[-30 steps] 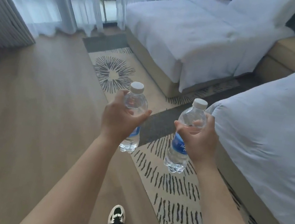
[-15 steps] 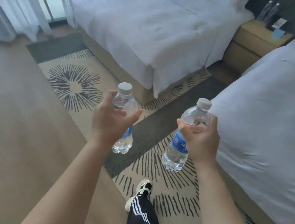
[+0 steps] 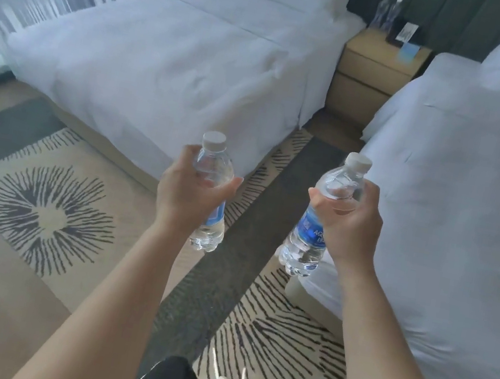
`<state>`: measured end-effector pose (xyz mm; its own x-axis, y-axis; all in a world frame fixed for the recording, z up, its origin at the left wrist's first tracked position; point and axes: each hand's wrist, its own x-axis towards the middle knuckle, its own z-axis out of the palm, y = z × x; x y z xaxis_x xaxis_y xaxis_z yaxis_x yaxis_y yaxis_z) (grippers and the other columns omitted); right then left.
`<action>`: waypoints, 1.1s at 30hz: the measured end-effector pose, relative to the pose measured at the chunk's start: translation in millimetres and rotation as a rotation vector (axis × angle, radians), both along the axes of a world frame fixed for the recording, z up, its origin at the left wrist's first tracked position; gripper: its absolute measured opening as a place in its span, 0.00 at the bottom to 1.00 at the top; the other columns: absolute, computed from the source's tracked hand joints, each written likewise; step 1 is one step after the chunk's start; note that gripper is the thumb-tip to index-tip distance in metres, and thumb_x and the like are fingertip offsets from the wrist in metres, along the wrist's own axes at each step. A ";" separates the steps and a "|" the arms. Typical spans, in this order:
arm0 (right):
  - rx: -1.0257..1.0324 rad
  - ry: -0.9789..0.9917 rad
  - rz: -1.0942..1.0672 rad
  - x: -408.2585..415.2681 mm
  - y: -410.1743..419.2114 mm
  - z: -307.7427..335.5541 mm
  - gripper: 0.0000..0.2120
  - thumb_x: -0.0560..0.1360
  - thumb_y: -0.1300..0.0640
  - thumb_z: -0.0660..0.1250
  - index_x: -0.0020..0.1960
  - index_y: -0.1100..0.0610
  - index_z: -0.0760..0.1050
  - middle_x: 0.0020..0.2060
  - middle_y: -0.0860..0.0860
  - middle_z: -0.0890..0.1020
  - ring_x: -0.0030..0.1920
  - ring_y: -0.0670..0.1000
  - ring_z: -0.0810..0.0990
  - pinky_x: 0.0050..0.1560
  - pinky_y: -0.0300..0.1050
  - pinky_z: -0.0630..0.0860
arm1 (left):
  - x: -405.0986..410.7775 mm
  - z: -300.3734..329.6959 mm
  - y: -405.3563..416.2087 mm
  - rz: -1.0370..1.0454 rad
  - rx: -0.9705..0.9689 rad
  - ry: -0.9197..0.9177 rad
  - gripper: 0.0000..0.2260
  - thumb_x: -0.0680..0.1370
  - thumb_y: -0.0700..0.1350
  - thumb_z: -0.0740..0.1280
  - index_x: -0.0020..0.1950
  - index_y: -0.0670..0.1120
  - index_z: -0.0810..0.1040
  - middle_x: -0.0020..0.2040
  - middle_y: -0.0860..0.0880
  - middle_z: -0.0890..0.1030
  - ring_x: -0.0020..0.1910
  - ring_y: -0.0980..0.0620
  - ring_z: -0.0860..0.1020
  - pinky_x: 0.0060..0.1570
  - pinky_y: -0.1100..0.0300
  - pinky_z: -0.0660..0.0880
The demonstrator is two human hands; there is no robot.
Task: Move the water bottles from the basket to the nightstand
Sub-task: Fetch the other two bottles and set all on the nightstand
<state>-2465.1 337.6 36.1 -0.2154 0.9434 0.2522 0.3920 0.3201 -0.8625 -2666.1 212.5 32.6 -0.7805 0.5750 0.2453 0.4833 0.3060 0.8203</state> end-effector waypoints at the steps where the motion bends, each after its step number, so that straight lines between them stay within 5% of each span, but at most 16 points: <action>1: -0.008 -0.006 -0.016 -8.0 13.7 -1.0 0.36 0.61 0.32 0.69 0.61 0.52 0.68 0.51 0.47 0.80 0.46 0.47 0.80 0.38 0.29 0.71 | -11.0 0.1 16.7 -0.020 -0.011 0.004 0.27 0.63 0.61 0.76 0.56 0.54 0.71 0.39 0.62 0.78 0.44 0.51 0.81 0.47 0.49 0.79; 20: -0.027 -0.075 -0.414 -218.2 262.6 -18.1 0.34 0.66 0.38 0.72 0.65 0.52 0.66 0.58 0.50 0.78 0.48 0.44 0.75 0.39 0.27 0.68 | -245.0 -7.9 350.0 -0.344 -0.037 -0.027 0.24 0.62 0.63 0.74 0.49 0.65 0.63 0.40 0.63 0.76 0.43 0.55 0.79 0.44 0.48 0.79; 33: -0.012 -0.095 -0.465 -256.2 463.1 -34.6 0.32 0.66 0.40 0.74 0.63 0.52 0.67 0.52 0.43 0.75 0.45 0.43 0.75 0.38 0.28 0.66 | -279.1 -33.8 574.7 -0.476 -0.042 -0.018 0.27 0.64 0.62 0.75 0.57 0.55 0.69 0.42 0.62 0.77 0.44 0.54 0.81 0.45 0.50 0.80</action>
